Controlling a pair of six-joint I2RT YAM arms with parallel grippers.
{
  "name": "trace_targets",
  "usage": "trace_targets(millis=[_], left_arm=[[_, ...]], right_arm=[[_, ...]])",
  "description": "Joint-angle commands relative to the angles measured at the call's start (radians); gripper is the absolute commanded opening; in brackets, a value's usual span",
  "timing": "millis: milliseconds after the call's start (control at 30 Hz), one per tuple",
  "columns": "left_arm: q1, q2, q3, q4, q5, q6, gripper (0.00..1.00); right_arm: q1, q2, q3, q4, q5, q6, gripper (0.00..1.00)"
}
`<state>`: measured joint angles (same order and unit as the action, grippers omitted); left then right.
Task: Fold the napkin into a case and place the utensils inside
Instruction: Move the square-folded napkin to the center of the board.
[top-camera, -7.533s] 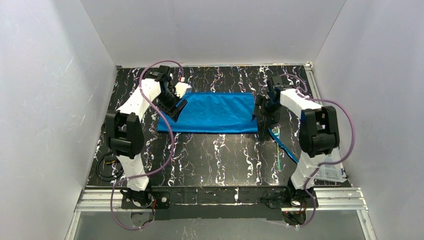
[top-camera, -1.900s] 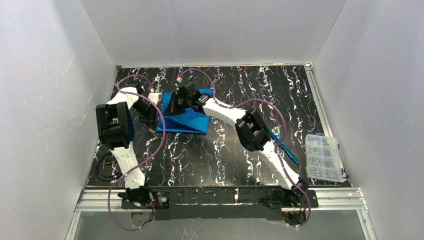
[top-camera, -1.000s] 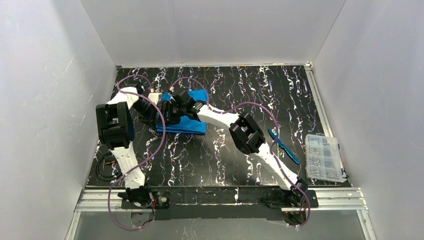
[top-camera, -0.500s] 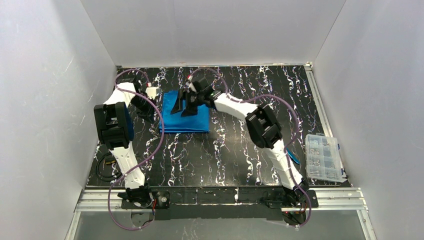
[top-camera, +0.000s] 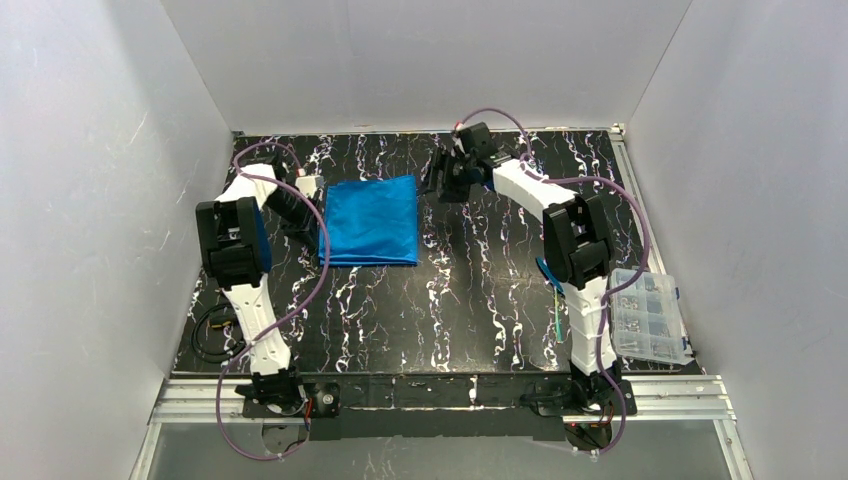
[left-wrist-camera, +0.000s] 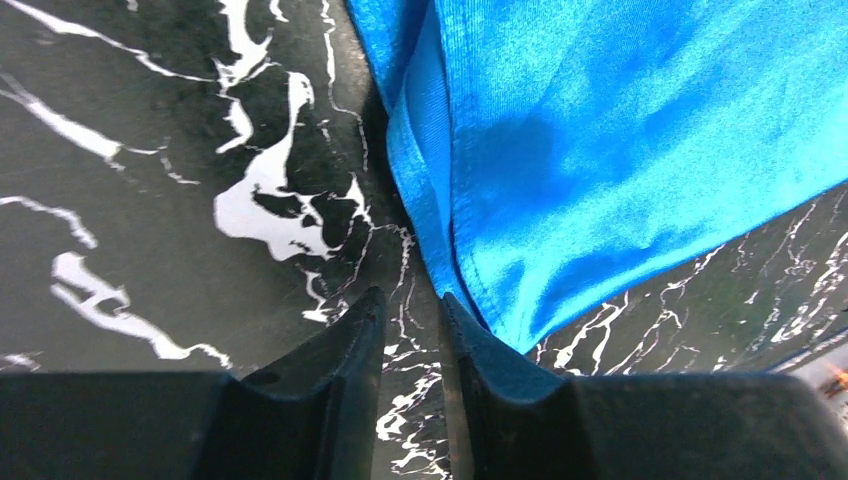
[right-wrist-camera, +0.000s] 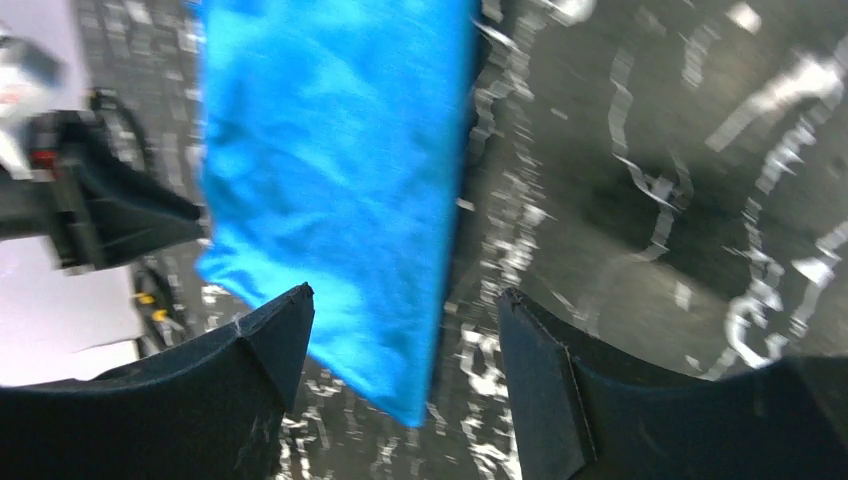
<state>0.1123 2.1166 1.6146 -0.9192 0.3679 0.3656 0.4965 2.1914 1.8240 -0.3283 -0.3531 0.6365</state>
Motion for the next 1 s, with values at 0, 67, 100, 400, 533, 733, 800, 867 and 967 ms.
trace_targets(millis=[0,67,100,400,533,733,800,867,967], left_arm=[[-0.015,0.007,-0.01,-0.028,0.076,-0.051,0.26],[-0.023,0.009,-0.019,-0.029,0.075,-0.051,0.26],[-0.026,0.008,-0.024,-0.029,0.075,-0.051,0.26],[-0.032,0.015,-0.031,-0.022,0.032,-0.046,0.25],[-0.035,0.016,-0.037,-0.017,0.013,-0.04,0.23],[-0.035,-0.002,-0.054,-0.012,-0.01,-0.022,0.21],[-0.035,-0.008,-0.06,-0.012,-0.014,-0.017,0.21],[-0.035,-0.013,-0.063,-0.013,-0.019,-0.009,0.2],[-0.036,-0.021,-0.068,-0.013,-0.027,0.001,0.2]], right_arm=[[0.003,0.03,-0.053,-0.042,0.023,-0.071,0.76],[0.003,0.063,-0.049,-0.024,-0.006,-0.062,0.75],[0.004,0.076,-0.05,-0.007,-0.021,-0.052,0.75],[0.006,0.185,-0.031,0.164,-0.103,0.083,0.72],[0.017,0.217,-0.026,0.211,-0.108,0.127,0.68],[0.044,0.245,-0.032,0.254,-0.09,0.172,0.51],[0.047,0.246,-0.042,0.273,-0.085,0.188,0.42],[0.048,0.241,-0.054,0.286,-0.078,0.198,0.29],[0.046,0.219,-0.072,0.282,-0.059,0.186,0.1]])
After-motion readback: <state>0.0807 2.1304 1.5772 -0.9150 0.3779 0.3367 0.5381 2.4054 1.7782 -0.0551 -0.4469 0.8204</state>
